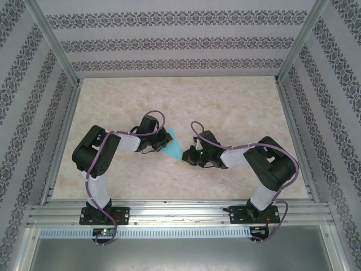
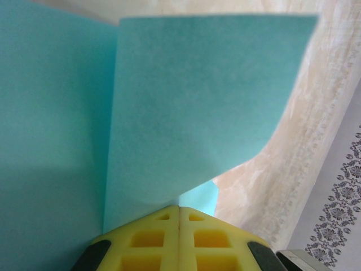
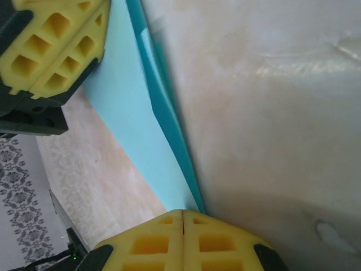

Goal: Fold a paper plane with a square sheet of paper (pick it up from the middle)
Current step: Fourth fold the wing at the center of the table.

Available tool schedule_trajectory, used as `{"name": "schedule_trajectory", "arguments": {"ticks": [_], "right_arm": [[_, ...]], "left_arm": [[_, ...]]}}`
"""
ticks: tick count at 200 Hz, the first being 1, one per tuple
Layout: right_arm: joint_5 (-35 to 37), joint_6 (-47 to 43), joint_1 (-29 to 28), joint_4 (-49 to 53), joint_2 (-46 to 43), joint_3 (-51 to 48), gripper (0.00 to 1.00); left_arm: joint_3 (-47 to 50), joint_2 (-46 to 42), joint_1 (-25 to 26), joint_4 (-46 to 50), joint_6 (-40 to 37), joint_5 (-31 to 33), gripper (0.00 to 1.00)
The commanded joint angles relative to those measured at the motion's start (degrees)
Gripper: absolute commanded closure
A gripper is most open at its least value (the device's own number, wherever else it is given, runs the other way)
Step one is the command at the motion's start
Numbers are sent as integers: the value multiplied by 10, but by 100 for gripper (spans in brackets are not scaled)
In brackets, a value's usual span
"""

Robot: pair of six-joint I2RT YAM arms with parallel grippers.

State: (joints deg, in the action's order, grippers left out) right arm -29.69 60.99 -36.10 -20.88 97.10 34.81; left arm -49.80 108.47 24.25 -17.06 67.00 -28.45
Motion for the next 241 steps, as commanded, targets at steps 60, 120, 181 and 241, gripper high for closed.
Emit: {"name": "schedule_trajectory", "arguments": {"ticks": [60, 120, 181, 241], "right_arm": [[-13, -3, 11, 58, 78, 130, 97], [-4, 10, 11, 57, 94, 65, 97], [-12, -19, -3, 81, 27, 9, 96], [12, -38, 8, 114, -32, -40, 95]], "left_arm": [[2, 7, -5, 79, -17, 40, 100], [5, 6, -5, 77, -14, 40, 100], [14, 6, -5, 71, -9, 44, 100], [13, 7, -5, 67, -8, 40, 100]]}}
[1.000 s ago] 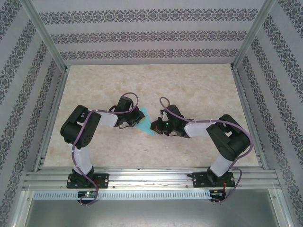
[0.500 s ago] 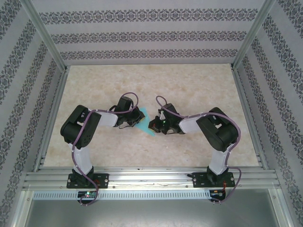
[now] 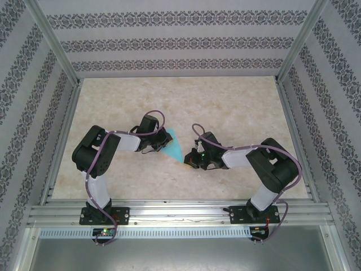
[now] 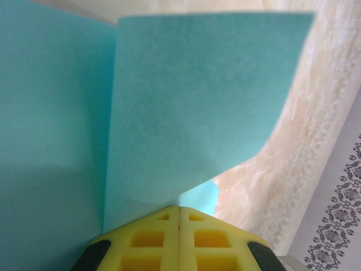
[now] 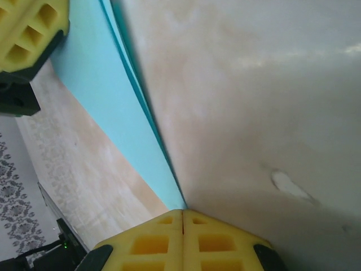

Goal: Fold a paper plane with a square sheet of paper (pick it up from the middle)
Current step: Fourth fold the wing at the center of the table.

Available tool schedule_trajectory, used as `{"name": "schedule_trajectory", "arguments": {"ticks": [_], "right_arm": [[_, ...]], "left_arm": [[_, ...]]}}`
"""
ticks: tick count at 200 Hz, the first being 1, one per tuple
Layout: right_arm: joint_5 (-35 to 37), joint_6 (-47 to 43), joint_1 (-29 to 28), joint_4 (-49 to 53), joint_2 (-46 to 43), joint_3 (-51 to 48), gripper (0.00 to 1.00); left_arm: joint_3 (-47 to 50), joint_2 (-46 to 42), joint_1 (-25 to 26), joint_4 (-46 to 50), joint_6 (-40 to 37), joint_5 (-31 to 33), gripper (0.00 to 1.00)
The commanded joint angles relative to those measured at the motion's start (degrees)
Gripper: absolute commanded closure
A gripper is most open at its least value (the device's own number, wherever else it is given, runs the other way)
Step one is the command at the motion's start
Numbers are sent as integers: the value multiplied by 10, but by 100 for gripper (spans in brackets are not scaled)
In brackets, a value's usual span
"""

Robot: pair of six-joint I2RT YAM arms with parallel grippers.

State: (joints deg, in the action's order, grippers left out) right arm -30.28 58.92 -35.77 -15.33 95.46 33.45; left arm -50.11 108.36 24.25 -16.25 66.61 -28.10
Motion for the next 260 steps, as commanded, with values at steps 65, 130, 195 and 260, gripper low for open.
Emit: {"name": "schedule_trajectory", "arguments": {"ticks": [65, 130, 195, 260], "right_arm": [[13, -22, 2, 36, -47, 53, 94], [-3, -1, 2, 1, 93, 104, 97], [11, 4, 1, 6, 108, 64, 99], [15, 9, 3, 6, 108, 63, 99]], "left_arm": [[19, 3, -5, 51, -5, 32, 100], [15, 2, -5, 53, -10, 28, 100], [-22, -27, -4, 53, -41, 1, 95], [41, -80, 26, 35, -36, -1, 100]]}}
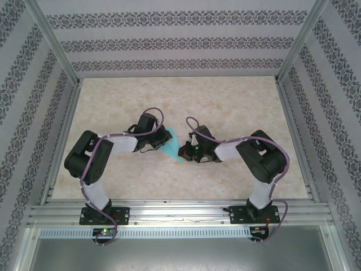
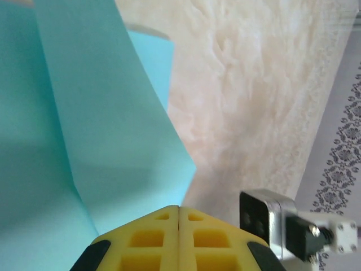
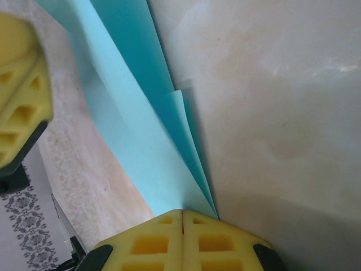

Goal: Fold a paper plane with a square sheet of paper (pick it up from the middle)
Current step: Fourth fold the wing at the center of the table.

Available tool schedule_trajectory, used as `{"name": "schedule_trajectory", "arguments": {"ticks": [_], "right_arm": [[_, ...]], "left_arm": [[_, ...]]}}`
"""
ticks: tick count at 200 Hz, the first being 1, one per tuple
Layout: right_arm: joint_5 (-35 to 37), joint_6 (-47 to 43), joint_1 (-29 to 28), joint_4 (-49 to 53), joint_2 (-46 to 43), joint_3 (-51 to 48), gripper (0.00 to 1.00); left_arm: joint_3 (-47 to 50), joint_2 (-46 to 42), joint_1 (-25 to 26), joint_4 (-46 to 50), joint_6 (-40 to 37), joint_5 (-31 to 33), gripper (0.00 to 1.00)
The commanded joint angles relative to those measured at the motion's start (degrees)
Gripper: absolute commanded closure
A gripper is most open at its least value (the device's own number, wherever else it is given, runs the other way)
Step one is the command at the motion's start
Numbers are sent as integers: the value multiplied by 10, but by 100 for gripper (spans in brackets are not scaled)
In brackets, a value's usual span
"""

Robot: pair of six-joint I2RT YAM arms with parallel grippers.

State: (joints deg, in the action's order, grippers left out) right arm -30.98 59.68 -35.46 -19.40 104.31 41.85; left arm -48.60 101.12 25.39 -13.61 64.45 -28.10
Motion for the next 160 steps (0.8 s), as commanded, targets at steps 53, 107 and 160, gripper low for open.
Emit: {"name": "schedule_trajectory", "arguments": {"ticks": [53, 107, 160], "right_arm": [[19, 2, 0, 45, 24, -20, 99], [15, 1, 2, 45, 27, -19, 100], [15, -2, 4, 47, 27, -21, 100]], "left_arm": [[29, 14, 41, -12, -21, -8, 100], [1, 27, 45, 29, -46, -13, 100], [9, 31, 37, 72, -74, 19, 100]]}}
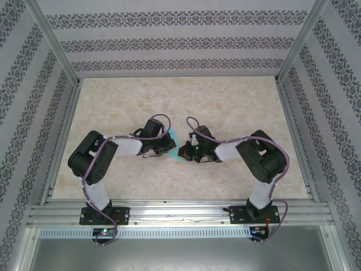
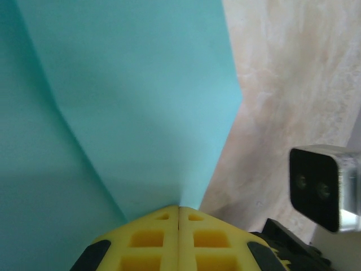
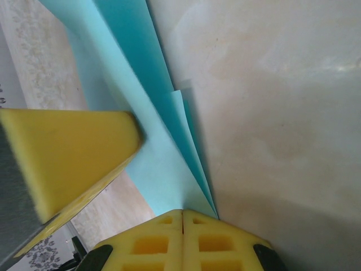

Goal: Fold a paper plane with a square sheet of paper (pick it up from the middle)
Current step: Fourth fold the wing at the center of the table.

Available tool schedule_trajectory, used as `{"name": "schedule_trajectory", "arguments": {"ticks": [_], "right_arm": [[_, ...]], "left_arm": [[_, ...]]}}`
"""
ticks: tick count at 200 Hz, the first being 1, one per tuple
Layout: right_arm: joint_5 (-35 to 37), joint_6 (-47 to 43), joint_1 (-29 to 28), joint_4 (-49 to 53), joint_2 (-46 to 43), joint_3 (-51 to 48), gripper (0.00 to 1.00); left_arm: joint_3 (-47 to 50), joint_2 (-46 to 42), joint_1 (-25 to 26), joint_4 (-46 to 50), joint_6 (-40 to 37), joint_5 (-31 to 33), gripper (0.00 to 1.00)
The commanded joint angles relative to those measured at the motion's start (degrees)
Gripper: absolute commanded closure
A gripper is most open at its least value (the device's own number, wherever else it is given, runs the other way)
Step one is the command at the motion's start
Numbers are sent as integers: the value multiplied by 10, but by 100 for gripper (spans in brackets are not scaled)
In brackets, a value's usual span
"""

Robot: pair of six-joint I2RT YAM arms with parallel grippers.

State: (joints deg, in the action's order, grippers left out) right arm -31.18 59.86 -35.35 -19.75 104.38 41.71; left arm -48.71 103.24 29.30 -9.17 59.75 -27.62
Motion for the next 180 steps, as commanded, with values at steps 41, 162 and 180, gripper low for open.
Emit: {"name": "schedule_trajectory", "arguments": {"ticks": [41, 162, 180], "right_arm": [[13, -6, 4, 48, 28, -21, 100], [2, -16, 8, 47, 22, -30, 100], [-4, -15, 7, 37, 15, -28, 100]], "left_arm": [[3, 29, -23, 50, -9, 20, 100], [-76, 58, -86, 70, -19, -1, 100], [-77, 68, -84, 61, -12, -20, 100]]}}
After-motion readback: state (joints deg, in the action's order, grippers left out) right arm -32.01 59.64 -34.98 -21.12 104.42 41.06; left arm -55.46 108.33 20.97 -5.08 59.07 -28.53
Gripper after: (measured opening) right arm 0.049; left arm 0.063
